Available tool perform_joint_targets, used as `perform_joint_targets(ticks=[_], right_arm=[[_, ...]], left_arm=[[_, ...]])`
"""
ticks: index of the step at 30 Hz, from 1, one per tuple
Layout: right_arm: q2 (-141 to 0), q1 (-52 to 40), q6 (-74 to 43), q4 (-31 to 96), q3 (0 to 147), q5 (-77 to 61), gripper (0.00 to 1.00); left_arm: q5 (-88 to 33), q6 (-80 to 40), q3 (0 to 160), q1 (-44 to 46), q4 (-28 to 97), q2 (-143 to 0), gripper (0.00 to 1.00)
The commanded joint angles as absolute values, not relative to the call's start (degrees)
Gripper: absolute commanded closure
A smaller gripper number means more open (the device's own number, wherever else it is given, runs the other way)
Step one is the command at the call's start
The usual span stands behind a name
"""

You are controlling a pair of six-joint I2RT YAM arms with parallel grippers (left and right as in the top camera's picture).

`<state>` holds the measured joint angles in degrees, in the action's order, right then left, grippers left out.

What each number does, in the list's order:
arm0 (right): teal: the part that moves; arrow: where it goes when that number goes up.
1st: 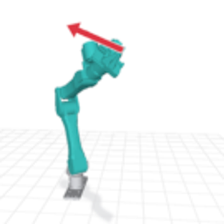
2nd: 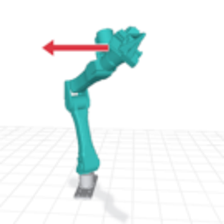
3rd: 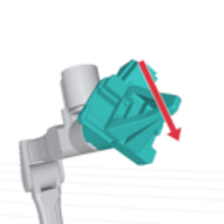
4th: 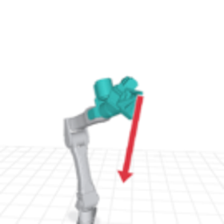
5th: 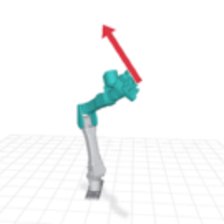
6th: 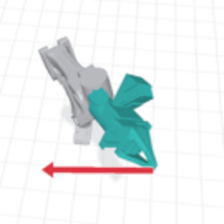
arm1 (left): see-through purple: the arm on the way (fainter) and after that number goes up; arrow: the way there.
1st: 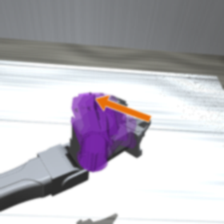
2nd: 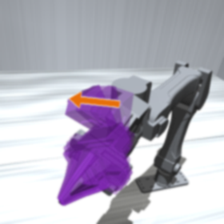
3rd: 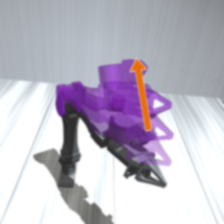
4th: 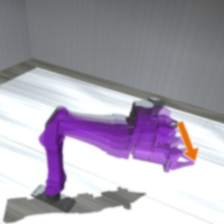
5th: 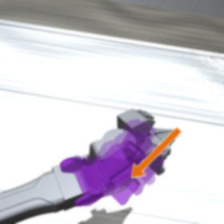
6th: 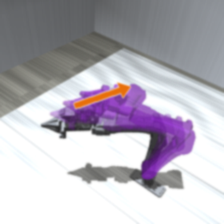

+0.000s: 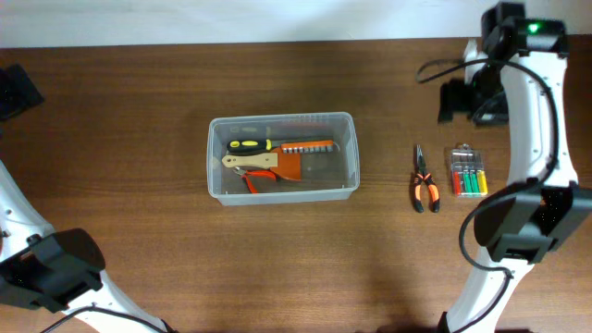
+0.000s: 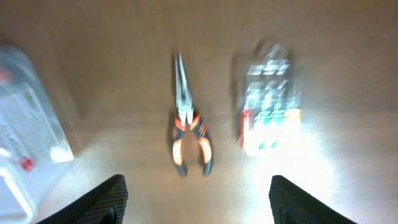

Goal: Pack container
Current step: 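Place the red wire cutters into the box and withdraw, then grasp the orange-black needle-nose pliers with the right gripper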

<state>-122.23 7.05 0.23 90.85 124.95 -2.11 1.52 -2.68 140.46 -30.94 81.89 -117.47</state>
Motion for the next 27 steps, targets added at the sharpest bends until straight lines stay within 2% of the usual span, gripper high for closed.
perform_joint_targets(ticks=[1,4,7,10,17,24,27], right_arm=[[-123.26,6.37,-0.91,90.96,117.56,-5.82,0.3],[-123.26,5.56,-0.93,89.58,111.31,-5.82,0.34],[-123.26,4.38,-0.89,87.74,106.91,-5.85,0.34],[-123.26,2.74,-0.64,86.61,104.86,-5.8,0.37],[-121.03,-2.39,-1.08,83.05,101.91,-4.54,0.38],[-107.5,-6.17,-2.44,87.11,101.84,2.35,0.36],[-99.61,-6.35,-2.42,87.85,101.03,2.66,0.3]], left_arm=[[1.32,-3.25,140.29,-31.14,81.93,-117.36,0.01],[1.3,-3.25,140.29,-31.14,81.93,-117.36,0.01],[1.3,-3.25,140.29,-31.14,81.93,-117.36,0.01],[1.3,-3.25,140.29,-31.14,81.93,-117.36,0.01],[1.32,-3.25,140.29,-31.14,81.93,-117.36,0.01],[1.3,-3.25,140.29,-31.14,81.93,-117.36,0.01],[1.3,-3.25,140.29,-31.14,81.93,-117.36,0.01]])
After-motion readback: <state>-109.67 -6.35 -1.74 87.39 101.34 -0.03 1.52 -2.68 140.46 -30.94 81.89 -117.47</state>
